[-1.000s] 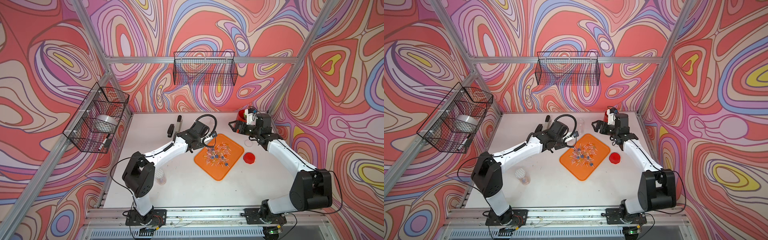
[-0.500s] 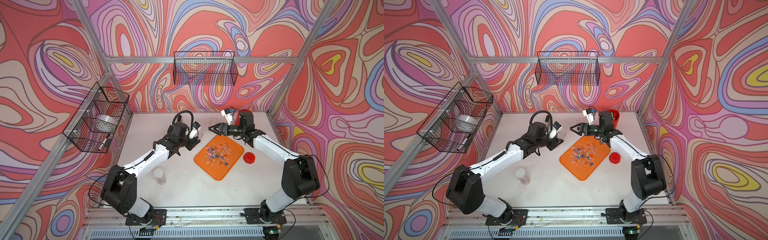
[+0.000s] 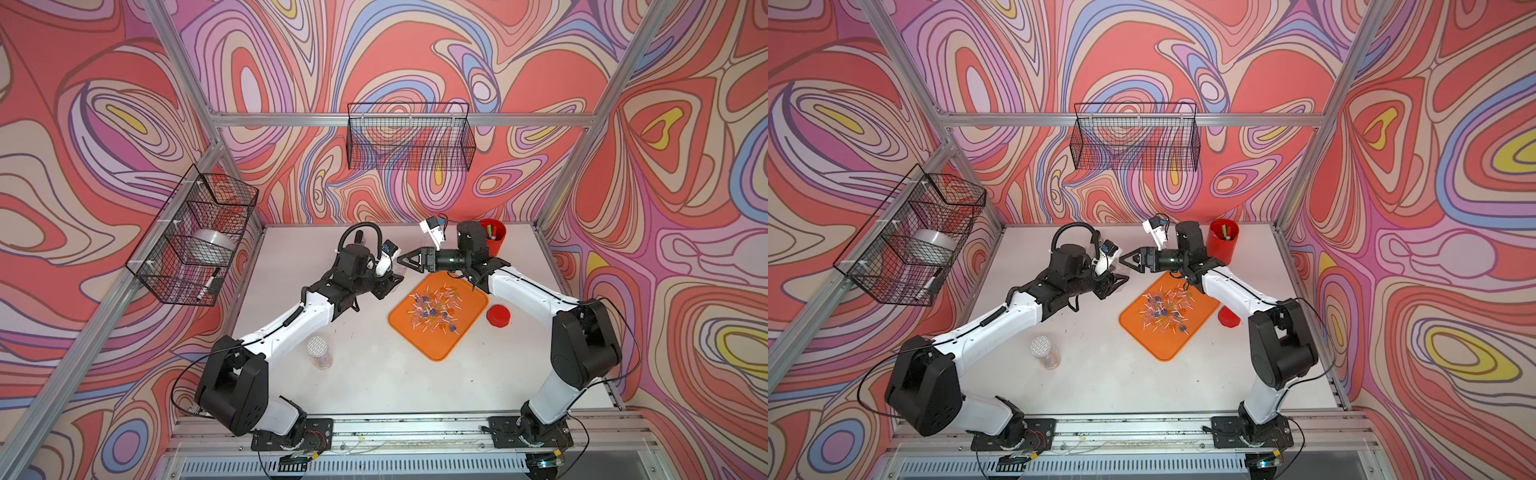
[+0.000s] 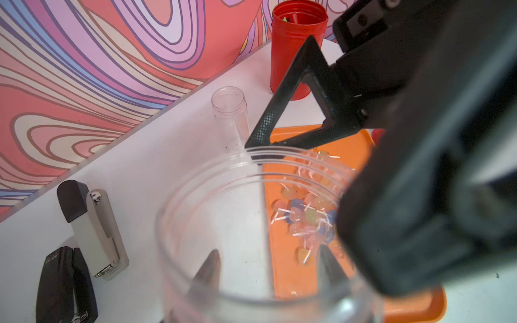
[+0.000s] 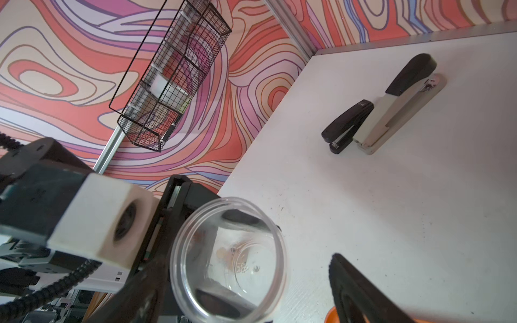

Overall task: Pour the candies out of the jar
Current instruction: Place the jar at the center of the board.

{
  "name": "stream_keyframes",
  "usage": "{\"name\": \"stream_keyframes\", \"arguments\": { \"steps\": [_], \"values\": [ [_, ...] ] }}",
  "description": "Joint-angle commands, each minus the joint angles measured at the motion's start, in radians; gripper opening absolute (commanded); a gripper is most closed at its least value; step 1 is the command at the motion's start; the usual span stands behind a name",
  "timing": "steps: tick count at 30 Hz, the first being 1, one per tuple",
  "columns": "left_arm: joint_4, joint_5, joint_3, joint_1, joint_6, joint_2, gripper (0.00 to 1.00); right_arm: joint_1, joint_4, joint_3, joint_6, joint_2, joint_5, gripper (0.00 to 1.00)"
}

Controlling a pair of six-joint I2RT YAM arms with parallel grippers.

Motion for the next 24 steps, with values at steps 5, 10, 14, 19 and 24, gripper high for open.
{"name": "stream_keyframes", "arguments": {
  "steps": [5,10,14,19,24],
  "values": [
    [-0.015,0.037,0.046,0.006,-0.019,0.015,0.0,0.027,-0.007,0.02,-0.017,0.002,-0.028,0.92],
    [-0.047,0.053,0.074,0.006,-0.023,0.03,0.0,0.033,-0.027,0.02,-0.03,0.004,-0.009,0.92],
    [-0.08,0.067,0.103,0.006,-0.035,0.051,0.0,0.037,-0.044,0.03,-0.041,0.01,0.013,0.9],
    [-0.11,0.08,0.123,0.006,-0.037,0.065,0.0,0.038,-0.043,0.033,-0.036,0.021,0.027,0.8],
    [-0.126,0.09,0.124,0.006,-0.033,0.067,0.01,0.038,-0.031,0.03,-0.022,0.03,0.035,0.66]
  ]
}}
